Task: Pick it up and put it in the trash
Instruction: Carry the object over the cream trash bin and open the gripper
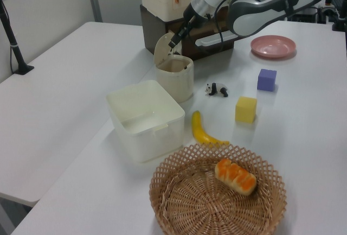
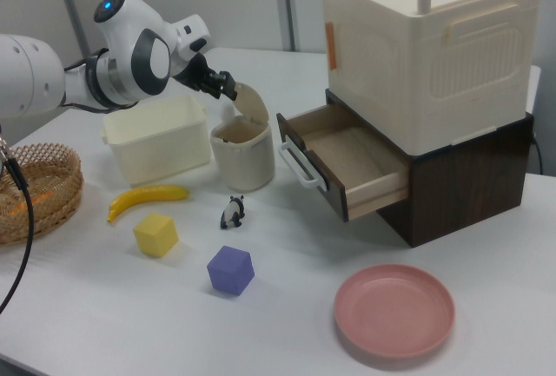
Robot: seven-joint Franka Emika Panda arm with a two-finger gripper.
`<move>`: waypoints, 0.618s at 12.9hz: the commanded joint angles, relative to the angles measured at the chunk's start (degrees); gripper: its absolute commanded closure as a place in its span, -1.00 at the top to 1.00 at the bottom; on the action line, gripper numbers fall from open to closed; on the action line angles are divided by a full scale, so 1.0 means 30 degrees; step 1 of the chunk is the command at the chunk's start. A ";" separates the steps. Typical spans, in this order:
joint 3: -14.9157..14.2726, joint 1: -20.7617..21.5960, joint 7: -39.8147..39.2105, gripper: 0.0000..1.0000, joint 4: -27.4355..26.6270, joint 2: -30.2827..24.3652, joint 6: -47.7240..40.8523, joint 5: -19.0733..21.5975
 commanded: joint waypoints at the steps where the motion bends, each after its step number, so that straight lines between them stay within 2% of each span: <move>1: -0.0082 0.0098 0.0671 1.00 0.0329 -0.0023 0.0062 -0.0622; 4: -0.0112 0.0098 0.1109 1.00 0.0009 -0.0664 -0.0084 -0.0505; 6: -0.0112 0.0069 0.1840 1.00 -0.2064 -0.2446 -0.0230 -0.0329; 7: -0.0083 0.0069 0.2395 1.00 -0.3117 -0.3528 -0.1188 -0.0300; 8: 0.0005 0.0098 0.2690 1.00 -0.3447 -0.4234 -0.2648 -0.0271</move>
